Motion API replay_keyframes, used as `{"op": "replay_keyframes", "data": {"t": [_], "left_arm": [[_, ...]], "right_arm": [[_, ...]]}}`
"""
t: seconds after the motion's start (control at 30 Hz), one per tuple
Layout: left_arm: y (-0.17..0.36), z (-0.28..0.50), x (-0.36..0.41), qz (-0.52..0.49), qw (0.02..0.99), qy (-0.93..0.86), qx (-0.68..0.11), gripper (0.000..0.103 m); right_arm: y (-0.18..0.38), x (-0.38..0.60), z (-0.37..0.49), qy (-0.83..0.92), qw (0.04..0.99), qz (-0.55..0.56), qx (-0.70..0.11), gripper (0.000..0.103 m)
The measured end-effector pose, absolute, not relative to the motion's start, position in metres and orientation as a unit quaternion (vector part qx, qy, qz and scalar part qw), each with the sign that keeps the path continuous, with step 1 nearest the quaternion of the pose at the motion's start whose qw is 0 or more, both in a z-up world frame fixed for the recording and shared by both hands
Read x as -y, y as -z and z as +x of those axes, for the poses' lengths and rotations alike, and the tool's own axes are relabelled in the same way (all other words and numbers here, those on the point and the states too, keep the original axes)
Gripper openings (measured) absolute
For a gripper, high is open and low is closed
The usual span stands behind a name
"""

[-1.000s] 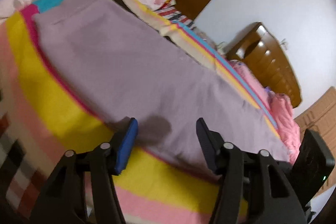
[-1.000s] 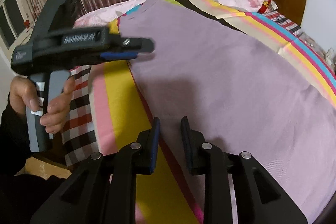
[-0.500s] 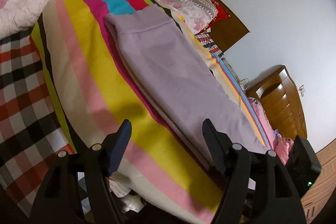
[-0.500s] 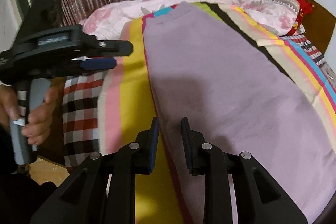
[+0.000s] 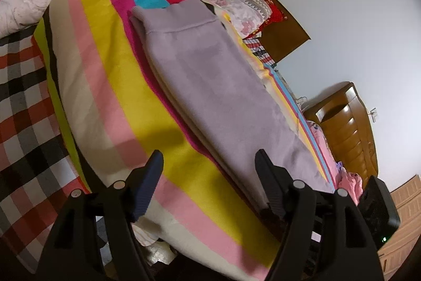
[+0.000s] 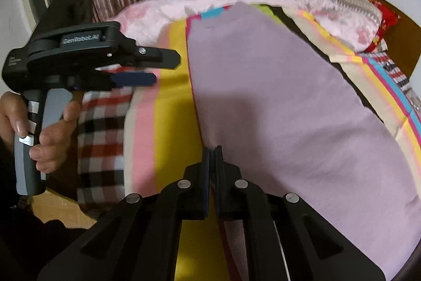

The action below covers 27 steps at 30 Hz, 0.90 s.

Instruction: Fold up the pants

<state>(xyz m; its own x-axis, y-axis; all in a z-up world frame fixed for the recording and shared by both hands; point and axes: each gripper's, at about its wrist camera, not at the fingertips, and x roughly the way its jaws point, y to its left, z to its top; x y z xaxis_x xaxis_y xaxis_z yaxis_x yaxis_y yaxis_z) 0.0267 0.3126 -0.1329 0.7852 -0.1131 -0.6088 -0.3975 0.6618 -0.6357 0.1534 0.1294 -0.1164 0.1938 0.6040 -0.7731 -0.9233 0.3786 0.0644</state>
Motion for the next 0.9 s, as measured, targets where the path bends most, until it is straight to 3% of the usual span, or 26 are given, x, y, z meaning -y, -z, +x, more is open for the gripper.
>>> {"op": "replay_keyframes", "data": {"t": [0.07, 0.13, 0.3, 0.47, 0.6, 0.63, 0.7, 0.83, 0.9], "left_arm": [[0.126, 0.027, -0.310, -0.395, 0.860, -0.079, -0.313, 0.073], [0.114, 0.034, -0.307, -0.390, 0.867, -0.059, -0.303, 0.078], [0.096, 0.076, -0.289, -0.338, 0.890, 0.003, -0.305, 0.094], [0.132, 0.119, -0.277, -0.284, 0.874, -0.037, -0.393, 0.094], [0.112, 0.112, -0.285, -0.302, 0.876, -0.024, -0.375, 0.094], [0.104, 0.111, -0.292, -0.315, 0.878, -0.016, -0.359, 0.094], [0.089, 0.113, -0.306, -0.314, 0.888, -0.031, -0.334, 0.096], [0.101, 0.136, -0.331, -0.295, 0.886, -0.079, -0.350, 0.101], [0.127, 0.150, -0.341, -0.305, 0.853, -0.119, -0.407, 0.092]], "right_arm": [[0.113, -0.130, 0.152, -0.521, 0.733, -0.211, -0.383, 0.018], [0.108, -0.131, 0.148, -0.529, 0.727, -0.212, -0.383, 0.040], [0.102, -0.127, 0.150, -0.535, 0.740, -0.155, -0.377, 0.044], [0.115, -0.123, 0.154, -0.527, 0.729, -0.138, -0.415, 0.048], [0.088, -0.090, 0.155, -0.536, 0.738, -0.099, -0.397, 0.050], [0.083, -0.079, 0.158, -0.527, 0.752, -0.086, -0.387, 0.062], [0.079, -0.057, 0.168, -0.482, 0.788, -0.062, -0.377, 0.076], [0.090, -0.027, 0.178, -0.406, 0.818, -0.036, -0.407, 0.076], [0.096, -0.012, 0.166, -0.382, 0.823, -0.052, -0.417, 0.076]]}}
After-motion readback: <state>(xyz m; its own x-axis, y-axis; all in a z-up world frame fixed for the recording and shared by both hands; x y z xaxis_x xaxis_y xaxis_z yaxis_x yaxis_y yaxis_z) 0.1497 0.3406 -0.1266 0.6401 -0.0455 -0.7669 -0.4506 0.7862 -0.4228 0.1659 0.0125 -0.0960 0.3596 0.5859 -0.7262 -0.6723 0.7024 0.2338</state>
